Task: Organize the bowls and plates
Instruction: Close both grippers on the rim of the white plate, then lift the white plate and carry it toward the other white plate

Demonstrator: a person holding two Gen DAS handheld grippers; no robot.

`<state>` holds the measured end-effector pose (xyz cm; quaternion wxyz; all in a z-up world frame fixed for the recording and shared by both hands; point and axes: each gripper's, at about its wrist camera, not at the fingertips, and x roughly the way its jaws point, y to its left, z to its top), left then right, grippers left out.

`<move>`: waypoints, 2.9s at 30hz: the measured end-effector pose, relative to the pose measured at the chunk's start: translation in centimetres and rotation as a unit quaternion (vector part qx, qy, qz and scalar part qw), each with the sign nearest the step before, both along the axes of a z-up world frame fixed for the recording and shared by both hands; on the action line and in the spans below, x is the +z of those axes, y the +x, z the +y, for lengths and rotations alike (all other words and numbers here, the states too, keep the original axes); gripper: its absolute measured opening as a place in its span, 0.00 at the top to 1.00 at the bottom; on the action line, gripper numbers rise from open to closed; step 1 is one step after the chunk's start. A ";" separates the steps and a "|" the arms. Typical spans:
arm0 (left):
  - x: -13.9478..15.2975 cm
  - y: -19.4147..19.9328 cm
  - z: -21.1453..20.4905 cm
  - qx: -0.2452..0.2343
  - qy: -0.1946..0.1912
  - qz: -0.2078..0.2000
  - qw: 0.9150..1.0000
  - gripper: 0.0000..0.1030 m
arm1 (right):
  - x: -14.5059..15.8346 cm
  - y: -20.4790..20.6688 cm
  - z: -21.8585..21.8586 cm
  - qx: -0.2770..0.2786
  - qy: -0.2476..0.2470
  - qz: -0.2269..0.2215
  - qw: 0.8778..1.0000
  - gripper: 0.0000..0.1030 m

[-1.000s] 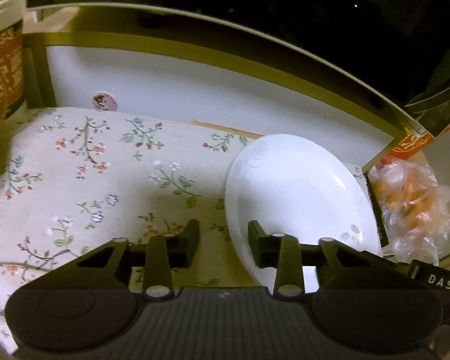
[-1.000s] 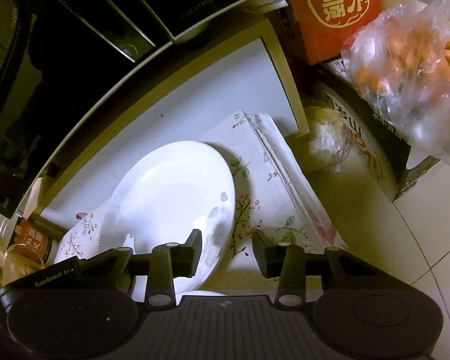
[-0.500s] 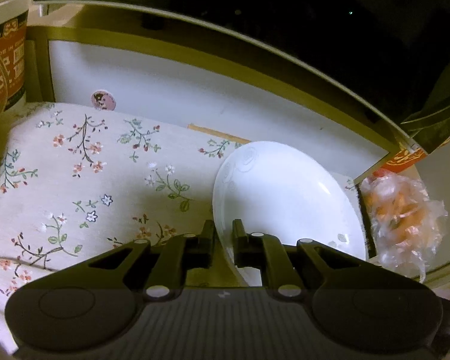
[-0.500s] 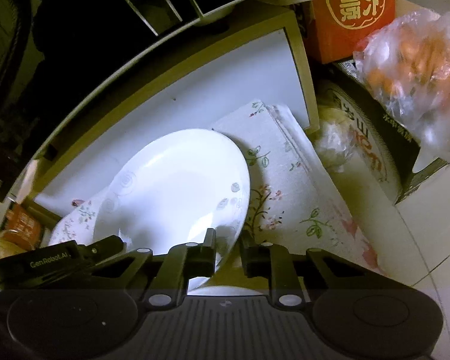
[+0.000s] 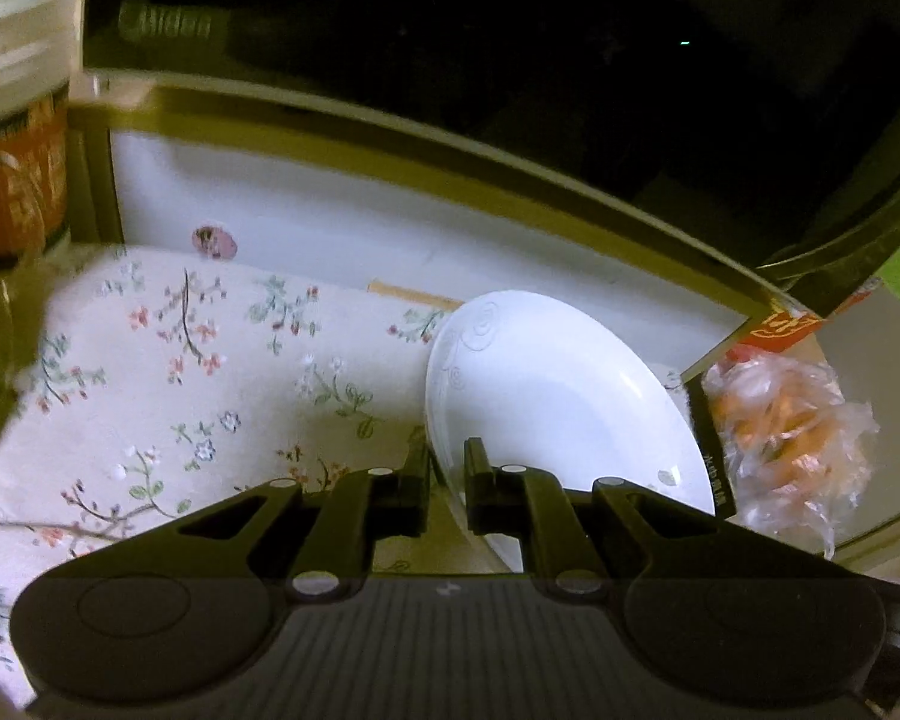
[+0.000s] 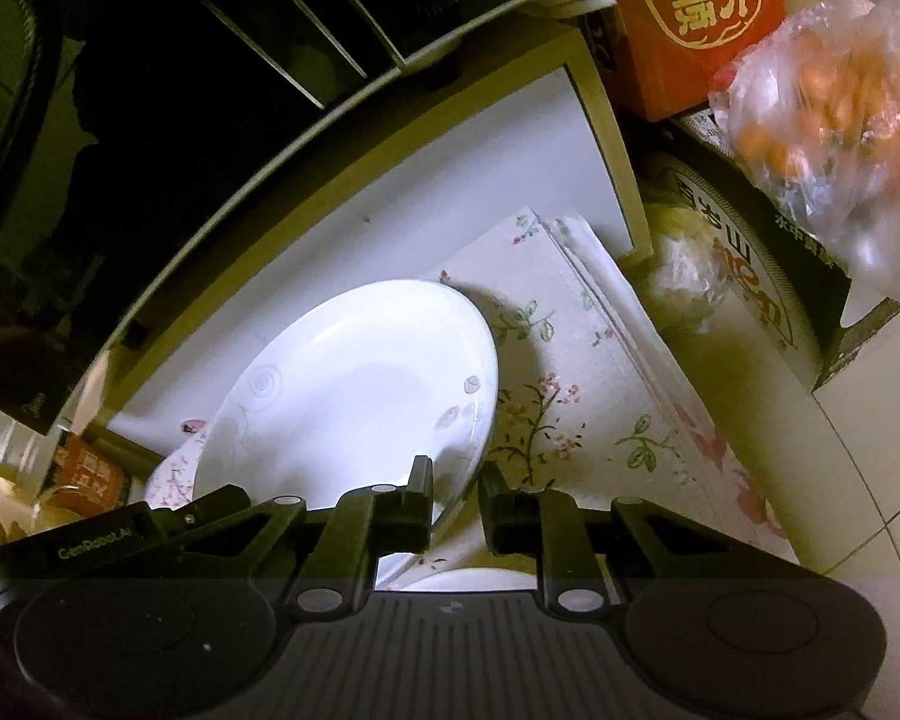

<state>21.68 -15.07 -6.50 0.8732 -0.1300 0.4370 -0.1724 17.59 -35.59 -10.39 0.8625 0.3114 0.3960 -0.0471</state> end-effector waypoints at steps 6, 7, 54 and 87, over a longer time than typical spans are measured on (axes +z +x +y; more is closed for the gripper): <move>1.5 -2.0 0.5 -0.004 0.001 -0.006 1.000 0.90 | 1.6 -1.3 0.0 0.004 0.002 -0.012 1.000 0.85; 1.7 -2.3 0.7 -0.004 -0.003 -0.004 1.000 0.90 | 2.0 -1.6 0.0 0.004 0.002 -0.014 1.000 0.85; 8.4 -22.4 16.7 0.078 -0.020 -0.050 0.996 0.90 | 11.9 -18.9 13.2 0.103 -0.035 -0.076 0.991 0.83; 3.9 -29.3 23.5 0.107 0.001 -0.010 0.994 0.89 | 7.9 -24.2 21.3 0.208 -0.053 -0.031 0.976 0.82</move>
